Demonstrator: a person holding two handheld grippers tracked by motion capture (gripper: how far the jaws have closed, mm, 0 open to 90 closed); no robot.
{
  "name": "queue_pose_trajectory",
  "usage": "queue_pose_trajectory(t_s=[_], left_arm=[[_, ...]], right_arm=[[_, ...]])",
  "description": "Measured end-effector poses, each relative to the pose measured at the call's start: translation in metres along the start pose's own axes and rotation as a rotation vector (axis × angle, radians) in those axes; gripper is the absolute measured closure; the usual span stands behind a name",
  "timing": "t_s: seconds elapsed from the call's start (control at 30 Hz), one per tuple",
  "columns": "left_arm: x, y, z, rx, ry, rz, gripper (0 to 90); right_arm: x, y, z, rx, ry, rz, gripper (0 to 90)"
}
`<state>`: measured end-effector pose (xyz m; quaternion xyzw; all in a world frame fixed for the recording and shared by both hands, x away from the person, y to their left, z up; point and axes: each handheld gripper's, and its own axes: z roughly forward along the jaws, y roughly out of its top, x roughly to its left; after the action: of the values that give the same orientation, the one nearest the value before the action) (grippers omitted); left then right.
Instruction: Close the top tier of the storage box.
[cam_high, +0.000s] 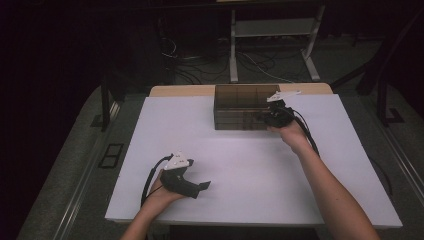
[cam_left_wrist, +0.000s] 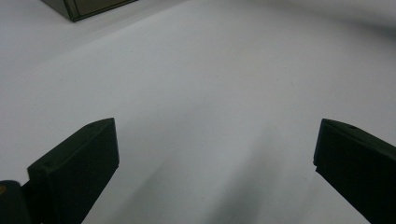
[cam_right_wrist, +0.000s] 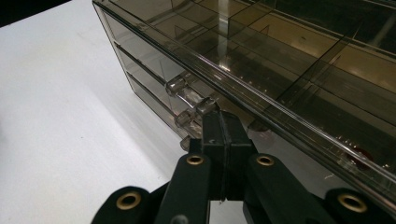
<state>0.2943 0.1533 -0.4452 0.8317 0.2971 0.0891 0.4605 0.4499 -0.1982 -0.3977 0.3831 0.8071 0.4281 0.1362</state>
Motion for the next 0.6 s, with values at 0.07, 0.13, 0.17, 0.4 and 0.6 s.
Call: queue_pose_trajectory(t_s=[0.07, 0.13, 0.17, 0.4, 0.6], left_arm=[[0.0, 0.0, 0.0, -0.001, 0.0, -0.001, 0.0], [-0.001, 0.0, 0.0, -0.004, 0.0, -0.003, 0.0], [-0.001, 0.0, 0.0, -0.004, 0.0, -0.003, 0.0], [0.001, 0.0, -0.001, -0.001, 0.009, -0.007, 0.0], [0.004, -0.003, -0.006, -0.005, 0.03, -0.017, 0.0]], right_arm=[[0.0, 0.0, 0.0, 0.0, -0.002, 0.0, 88.7], [0.0, -0.001, 0.0, -0.002, -0.008, 0.002, 88.7], [0.001, -0.001, -0.001, -0.002, -0.008, 0.008, 88.7], [0.002, -0.003, -0.014, 0.0, -0.005, 0.004, 83.3], [0.003, -0.009, -0.024, -0.011, 0.016, 0.004, 69.0]])
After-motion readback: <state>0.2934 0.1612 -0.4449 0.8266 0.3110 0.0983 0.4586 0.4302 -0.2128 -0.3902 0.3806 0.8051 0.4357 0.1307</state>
